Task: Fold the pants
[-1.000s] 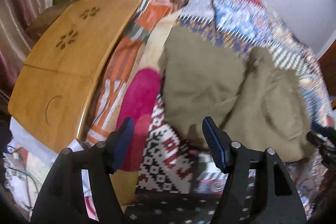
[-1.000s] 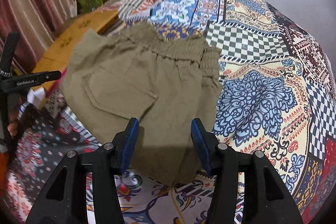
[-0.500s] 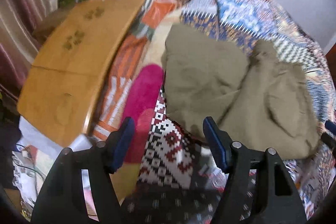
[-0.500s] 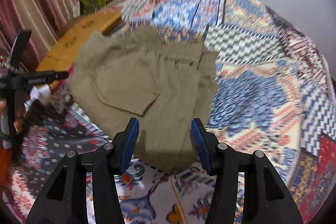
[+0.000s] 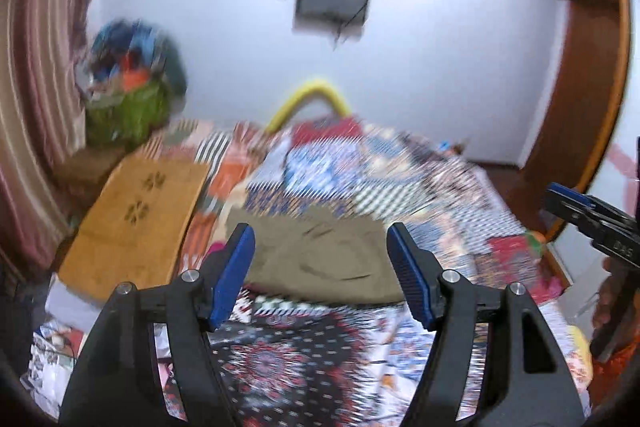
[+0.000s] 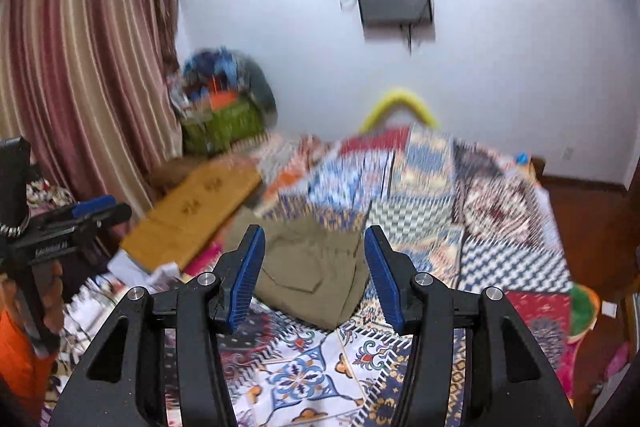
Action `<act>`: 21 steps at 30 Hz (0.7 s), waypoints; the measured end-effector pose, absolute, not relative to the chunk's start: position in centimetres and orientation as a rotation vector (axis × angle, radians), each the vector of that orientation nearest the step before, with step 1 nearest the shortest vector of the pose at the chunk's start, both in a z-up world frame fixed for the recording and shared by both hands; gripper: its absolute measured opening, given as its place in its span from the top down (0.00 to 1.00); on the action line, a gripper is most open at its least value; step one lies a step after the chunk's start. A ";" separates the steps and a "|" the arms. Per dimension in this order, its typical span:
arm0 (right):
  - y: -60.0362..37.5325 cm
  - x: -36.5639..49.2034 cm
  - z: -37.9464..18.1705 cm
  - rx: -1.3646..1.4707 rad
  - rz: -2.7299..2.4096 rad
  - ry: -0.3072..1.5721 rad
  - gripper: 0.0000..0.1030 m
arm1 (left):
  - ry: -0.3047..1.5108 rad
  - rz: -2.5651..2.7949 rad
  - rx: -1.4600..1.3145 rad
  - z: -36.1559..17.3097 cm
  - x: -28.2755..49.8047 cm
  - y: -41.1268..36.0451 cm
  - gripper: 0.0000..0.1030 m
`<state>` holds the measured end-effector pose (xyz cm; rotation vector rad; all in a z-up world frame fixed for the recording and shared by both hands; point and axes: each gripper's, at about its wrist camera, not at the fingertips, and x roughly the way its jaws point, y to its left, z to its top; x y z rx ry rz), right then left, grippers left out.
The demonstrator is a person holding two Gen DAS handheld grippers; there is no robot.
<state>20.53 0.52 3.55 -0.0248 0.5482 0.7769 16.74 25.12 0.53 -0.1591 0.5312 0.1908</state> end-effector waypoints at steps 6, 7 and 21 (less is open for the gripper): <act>-3.1 14.4 8.3 0.018 0.801 0.407 0.53 | 0.357 0.161 -0.146 5.7 10.0 19.4 0.27; -3.8 13.0 9.1 0.021 0.803 0.375 0.53 | 0.338 0.166 -0.140 6.2 9.0 18.7 0.27; -6.4 5.0 10.3 0.041 0.797 0.203 0.25 | 0.143 0.200 -0.112 8.7 -1.4 12.2 0.02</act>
